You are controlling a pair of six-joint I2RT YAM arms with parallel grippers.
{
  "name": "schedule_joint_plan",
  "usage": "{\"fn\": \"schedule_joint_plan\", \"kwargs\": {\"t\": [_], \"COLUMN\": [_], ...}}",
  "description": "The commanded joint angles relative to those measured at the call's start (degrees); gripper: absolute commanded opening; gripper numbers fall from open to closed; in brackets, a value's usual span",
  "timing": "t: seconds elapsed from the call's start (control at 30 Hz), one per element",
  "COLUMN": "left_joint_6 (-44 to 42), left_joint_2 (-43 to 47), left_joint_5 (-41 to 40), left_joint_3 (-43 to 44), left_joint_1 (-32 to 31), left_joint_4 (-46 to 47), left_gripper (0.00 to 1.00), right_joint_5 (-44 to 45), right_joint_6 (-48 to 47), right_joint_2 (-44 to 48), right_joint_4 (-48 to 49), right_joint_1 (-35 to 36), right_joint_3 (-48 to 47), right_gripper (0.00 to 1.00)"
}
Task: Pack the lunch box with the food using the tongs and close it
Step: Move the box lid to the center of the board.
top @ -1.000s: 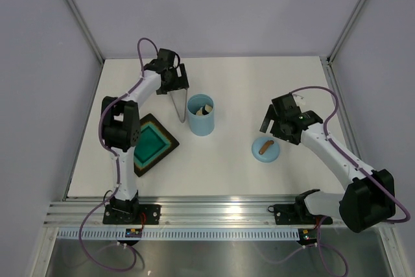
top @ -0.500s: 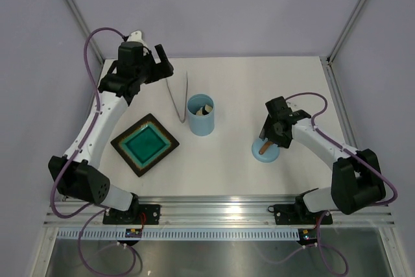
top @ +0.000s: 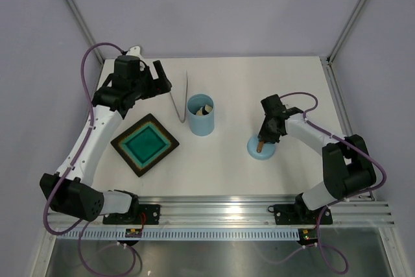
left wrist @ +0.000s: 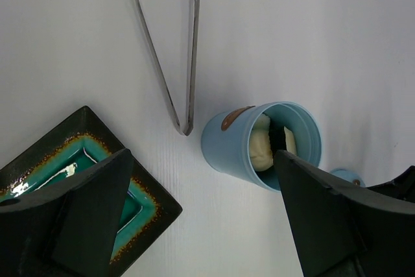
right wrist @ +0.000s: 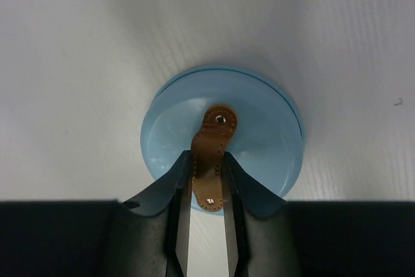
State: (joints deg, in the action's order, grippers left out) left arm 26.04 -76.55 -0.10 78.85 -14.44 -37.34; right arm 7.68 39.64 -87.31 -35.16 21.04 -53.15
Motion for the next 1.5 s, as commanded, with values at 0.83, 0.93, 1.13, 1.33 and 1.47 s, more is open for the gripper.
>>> {"fn": "schedule_joint_plan", "kwargs": {"t": [0.83, 0.93, 1.13, 1.33, 1.47], "left_joint_6": [-0.38, 0.32, 1.55, -0.73, -1.61], "left_joint_2": [-2.36, -7.72, -20.81, -31.45, -39.70], "left_joint_5": [-10.80, -10.27, -10.09, -7.02, -5.88], "left_joint_3": [7.37, 9.12, 15.27, 22.13, 26.53], "left_joint_1": [-32.48, -37.50, -42.95, -42.87, -42.34], "left_joint_4": [-10.91, -10.03, -8.97, -6.87, -6.78], "left_gripper": [0.84, 0.83, 0.86, 0.87, 0.82], "right_joint_5": [3.13, 0.94, -4.33, -5.83, -6.27], "right_joint_6": [-4.47, -5.62, -6.94, -8.17, -8.26], "right_joint_2": [18.66, 18.75, 19.37, 21.30, 22.53], "right_joint_4": [0.36, -1.40, -1.41, -2.11, -2.72], "right_joint_1": [-7.55, -13.98, -24.09, -26.49, -26.57], "right_joint_3": [-1.26, -0.82, 0.85, 0.67, 1.03], "right_gripper": [0.93, 0.94, 0.95, 0.95, 0.95]}}
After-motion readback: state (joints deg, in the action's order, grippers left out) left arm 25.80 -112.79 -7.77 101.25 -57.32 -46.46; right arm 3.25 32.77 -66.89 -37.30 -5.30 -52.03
